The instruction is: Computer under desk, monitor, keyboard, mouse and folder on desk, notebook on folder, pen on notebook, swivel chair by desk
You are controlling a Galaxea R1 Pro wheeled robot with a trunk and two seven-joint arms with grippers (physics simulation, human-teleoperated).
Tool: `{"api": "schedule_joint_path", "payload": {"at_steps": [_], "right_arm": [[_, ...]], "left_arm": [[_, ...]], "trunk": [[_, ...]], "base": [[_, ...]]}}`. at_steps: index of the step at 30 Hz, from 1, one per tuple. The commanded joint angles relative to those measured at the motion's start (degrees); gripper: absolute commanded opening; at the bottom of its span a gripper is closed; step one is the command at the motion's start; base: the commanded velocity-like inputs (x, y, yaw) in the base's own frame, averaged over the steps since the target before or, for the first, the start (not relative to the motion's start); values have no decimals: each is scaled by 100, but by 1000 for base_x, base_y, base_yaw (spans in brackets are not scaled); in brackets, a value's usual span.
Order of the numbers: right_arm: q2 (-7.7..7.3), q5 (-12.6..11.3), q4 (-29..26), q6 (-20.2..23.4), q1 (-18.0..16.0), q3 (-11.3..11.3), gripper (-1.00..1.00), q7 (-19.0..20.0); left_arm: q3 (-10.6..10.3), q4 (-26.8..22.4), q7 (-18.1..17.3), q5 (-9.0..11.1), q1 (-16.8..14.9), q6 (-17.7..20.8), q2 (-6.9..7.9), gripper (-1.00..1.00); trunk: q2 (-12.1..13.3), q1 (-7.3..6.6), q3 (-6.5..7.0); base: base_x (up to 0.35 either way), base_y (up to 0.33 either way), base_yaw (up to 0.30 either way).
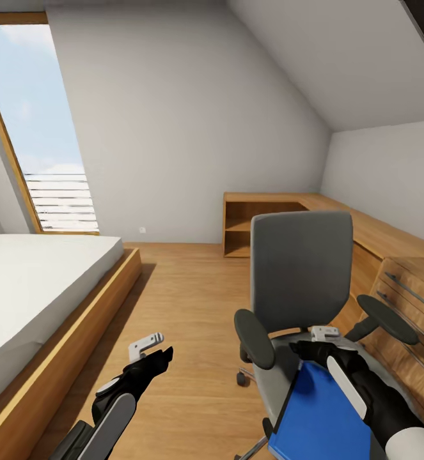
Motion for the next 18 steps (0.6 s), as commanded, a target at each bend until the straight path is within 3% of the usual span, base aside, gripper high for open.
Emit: {"api": "schedule_joint_path", "payload": {"at_steps": [1,18], "right_arm": [[-9,-53,-60,19,-4,15,100,-41],[-38,-105,-504,74,3,-30,100,-38]], "left_arm": [[-12,-7,48,37,-6,7,5,100],[-6,-4,52,18,-6,7,10,100]], "trunk": [[39,-23,12],[720,-397,317]], "base": [[0,0,0],[0,0,0]]}}
